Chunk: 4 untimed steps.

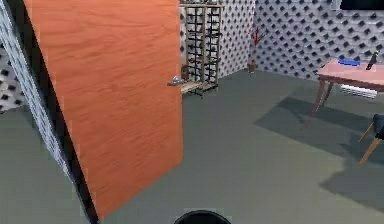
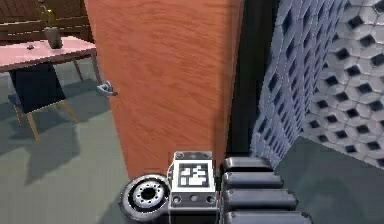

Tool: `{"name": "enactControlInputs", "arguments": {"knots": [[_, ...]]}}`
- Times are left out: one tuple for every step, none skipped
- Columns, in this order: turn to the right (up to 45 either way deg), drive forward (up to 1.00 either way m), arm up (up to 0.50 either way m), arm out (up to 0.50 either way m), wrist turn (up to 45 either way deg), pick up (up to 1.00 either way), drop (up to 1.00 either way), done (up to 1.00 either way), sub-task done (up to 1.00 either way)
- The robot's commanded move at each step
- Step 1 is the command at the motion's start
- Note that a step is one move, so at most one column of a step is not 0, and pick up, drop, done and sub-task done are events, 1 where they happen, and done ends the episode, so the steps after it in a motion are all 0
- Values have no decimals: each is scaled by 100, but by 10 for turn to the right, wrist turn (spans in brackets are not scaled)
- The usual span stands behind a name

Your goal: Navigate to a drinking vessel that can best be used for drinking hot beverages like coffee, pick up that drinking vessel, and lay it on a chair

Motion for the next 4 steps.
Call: {"name": "enactControlInputs", "arguments": {"knots": [[330, 0, 0, 0, 0, 0, 0, 0, 0], [0, 100, 0, 0, 0, 0, 0, 0, 0], [0, 100, 0, 0, 0, 0, 0, 0, 0], [-240, 0, 0, 0, 0, 0, 0, 0, 0]]}}
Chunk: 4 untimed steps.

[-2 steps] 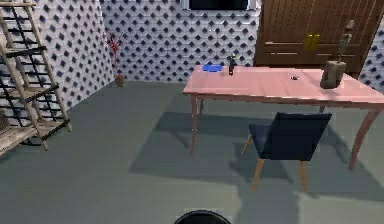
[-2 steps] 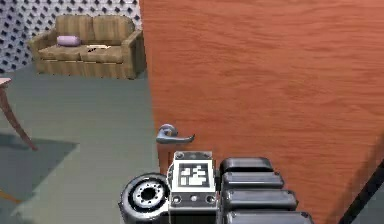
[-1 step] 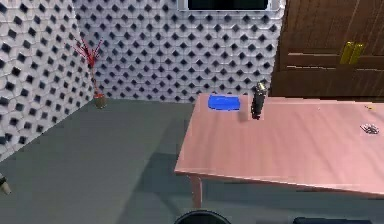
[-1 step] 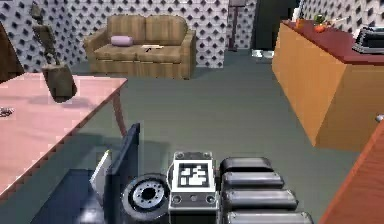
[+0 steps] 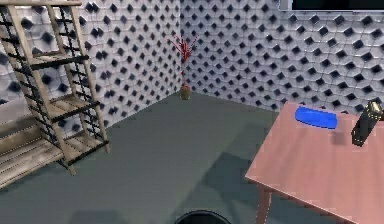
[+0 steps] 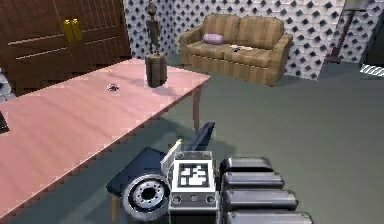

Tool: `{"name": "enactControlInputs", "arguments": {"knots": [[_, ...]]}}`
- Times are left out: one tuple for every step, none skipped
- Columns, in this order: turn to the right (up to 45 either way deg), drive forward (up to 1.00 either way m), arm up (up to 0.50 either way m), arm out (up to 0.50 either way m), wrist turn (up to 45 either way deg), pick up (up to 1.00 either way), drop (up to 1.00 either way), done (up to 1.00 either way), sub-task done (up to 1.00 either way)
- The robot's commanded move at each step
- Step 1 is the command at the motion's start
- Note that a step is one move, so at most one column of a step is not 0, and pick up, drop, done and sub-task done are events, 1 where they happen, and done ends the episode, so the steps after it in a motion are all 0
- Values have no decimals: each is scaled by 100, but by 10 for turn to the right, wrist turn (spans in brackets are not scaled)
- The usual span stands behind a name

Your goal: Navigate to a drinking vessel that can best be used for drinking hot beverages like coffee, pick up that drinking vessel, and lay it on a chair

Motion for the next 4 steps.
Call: {"name": "enactControlInputs", "arguments": {"knots": [[0, 0, 0, 48, 0, 0, 0, 0, 0], [0, 0, 0, 0, 450, 0, 0, 0, 0], [0, 0, 0, 0, 270, 0, 0, 0, 0], [0, 0, -34, 0, 0, 0, 0, 0, 0]]}}
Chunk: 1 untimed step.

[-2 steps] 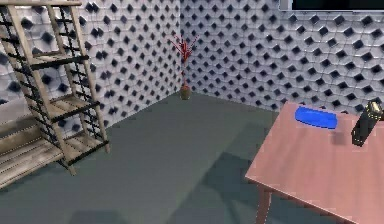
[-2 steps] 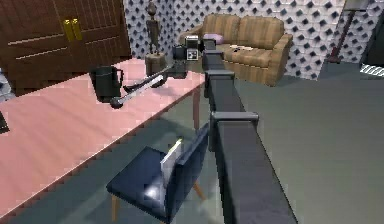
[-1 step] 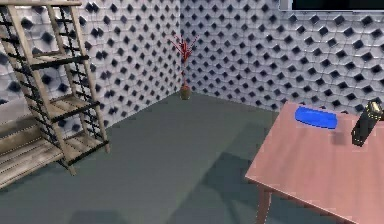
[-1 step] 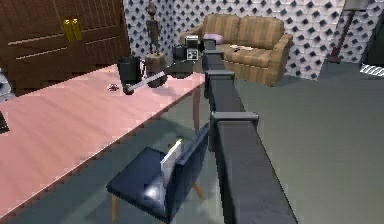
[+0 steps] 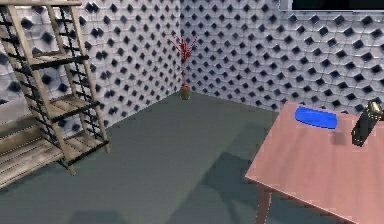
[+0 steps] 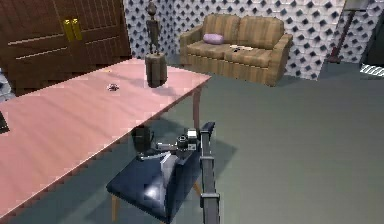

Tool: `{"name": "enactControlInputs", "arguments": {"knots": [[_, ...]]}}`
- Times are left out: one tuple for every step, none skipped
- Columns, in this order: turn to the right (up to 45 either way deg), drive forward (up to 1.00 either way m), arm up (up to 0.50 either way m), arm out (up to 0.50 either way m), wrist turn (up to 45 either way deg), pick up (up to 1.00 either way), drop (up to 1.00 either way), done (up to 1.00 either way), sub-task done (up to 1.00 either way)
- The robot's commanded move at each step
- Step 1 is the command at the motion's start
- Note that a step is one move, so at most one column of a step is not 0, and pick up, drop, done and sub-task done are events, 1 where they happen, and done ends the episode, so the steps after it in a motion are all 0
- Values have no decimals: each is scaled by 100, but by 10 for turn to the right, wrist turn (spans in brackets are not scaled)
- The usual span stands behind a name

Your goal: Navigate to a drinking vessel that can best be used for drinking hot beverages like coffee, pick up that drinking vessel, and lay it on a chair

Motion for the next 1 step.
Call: {"name": "enactControlInputs", "arguments": {"knots": [[0, 0, -32, 0, 0, 0, 0, 0, 0]]}}
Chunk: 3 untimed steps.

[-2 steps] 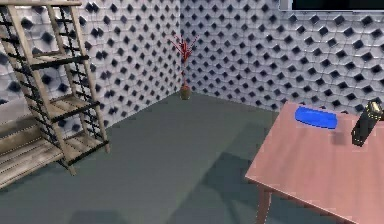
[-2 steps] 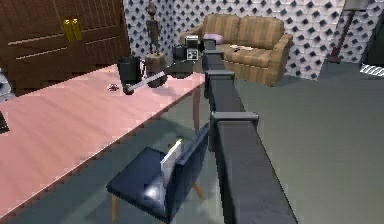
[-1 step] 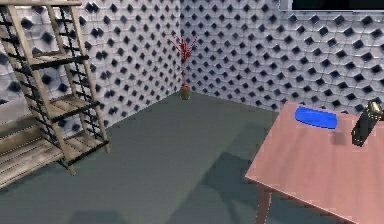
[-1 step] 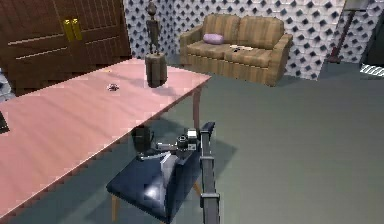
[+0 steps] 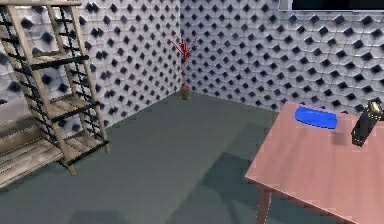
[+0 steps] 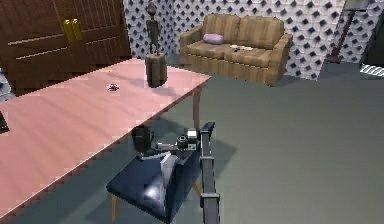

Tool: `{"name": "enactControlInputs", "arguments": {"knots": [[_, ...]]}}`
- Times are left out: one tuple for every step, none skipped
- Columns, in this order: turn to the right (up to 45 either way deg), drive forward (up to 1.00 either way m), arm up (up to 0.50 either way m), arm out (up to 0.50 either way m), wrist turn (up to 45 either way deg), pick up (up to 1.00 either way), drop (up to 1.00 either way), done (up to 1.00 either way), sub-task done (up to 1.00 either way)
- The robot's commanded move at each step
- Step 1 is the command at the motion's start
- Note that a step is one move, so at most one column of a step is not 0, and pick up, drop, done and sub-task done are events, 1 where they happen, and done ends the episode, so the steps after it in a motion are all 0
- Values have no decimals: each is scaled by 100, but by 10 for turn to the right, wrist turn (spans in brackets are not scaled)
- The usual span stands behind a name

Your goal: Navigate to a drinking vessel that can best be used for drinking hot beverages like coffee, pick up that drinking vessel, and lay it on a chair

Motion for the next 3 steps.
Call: {"name": "enactControlInputs", "arguments": {"knots": [[0, 0, 0, 0, 0, 0, 100, 0, 0], [0, 0, 10, 0, 0, 0, 0, 0, 0], [0, 0, 0, -8, 0, 0, 0, 0, 0]]}}
